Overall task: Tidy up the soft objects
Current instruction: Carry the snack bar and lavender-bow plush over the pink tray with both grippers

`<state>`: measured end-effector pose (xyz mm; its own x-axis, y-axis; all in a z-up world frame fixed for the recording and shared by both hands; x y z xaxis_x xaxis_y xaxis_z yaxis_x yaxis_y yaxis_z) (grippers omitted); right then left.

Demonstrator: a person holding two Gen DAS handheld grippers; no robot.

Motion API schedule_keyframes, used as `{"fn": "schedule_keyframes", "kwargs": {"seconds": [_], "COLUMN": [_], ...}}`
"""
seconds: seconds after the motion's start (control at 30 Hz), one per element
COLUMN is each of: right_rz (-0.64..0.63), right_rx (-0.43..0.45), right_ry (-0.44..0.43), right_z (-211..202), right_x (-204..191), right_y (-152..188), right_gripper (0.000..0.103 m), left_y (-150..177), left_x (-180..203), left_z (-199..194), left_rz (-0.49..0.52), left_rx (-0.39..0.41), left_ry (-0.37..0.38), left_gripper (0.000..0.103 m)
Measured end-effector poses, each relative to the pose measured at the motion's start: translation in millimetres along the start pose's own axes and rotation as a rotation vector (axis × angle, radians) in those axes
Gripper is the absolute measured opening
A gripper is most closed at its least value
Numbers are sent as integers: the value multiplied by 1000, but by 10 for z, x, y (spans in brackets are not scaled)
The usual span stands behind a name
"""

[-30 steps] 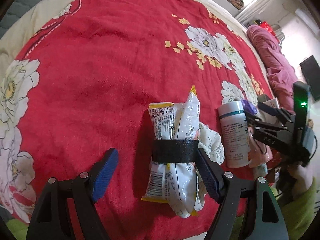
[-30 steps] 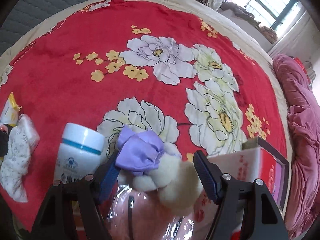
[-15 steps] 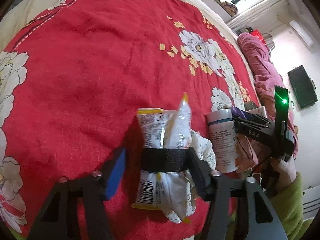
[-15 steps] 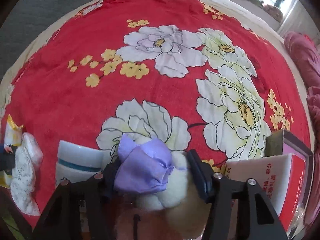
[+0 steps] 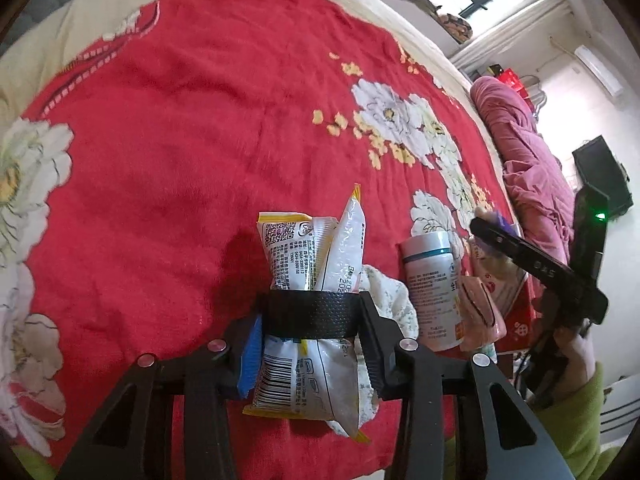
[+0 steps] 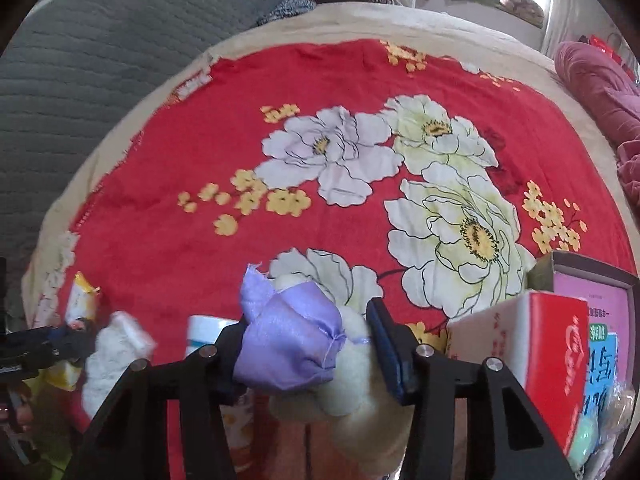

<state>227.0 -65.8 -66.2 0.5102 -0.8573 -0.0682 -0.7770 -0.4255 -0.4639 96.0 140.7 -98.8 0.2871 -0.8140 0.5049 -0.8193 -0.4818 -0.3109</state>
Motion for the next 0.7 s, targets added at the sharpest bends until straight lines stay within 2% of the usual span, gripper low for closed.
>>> {"fn": "schedule_keyframes", "kwargs": {"seconds": [0.27,0.7], "right_rz": [12,18], "right_rx": [67,172], "right_ry": [-30,-26], "right_z": [-421,-1095], "right_x": [-118,-135], "right_y": [74,208], "right_gripper": [52,52], "left_y": [6,162], "left_x": [240,971], "left_z": [-217,-525], "left_rz": [70,227], "left_rx": [39,88], "left_ry": [-20,-26], "left_gripper": [44,44]}}
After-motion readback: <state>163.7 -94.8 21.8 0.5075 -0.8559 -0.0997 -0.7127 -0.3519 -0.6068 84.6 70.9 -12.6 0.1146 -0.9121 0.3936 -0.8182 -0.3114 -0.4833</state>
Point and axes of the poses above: each gripper's, at about its wrist camera, not at the fingertips, and z roughly the way its jaws point, x to its right, y to its underside, the point moved 3 cm from there along z, roughly the way its jaws point
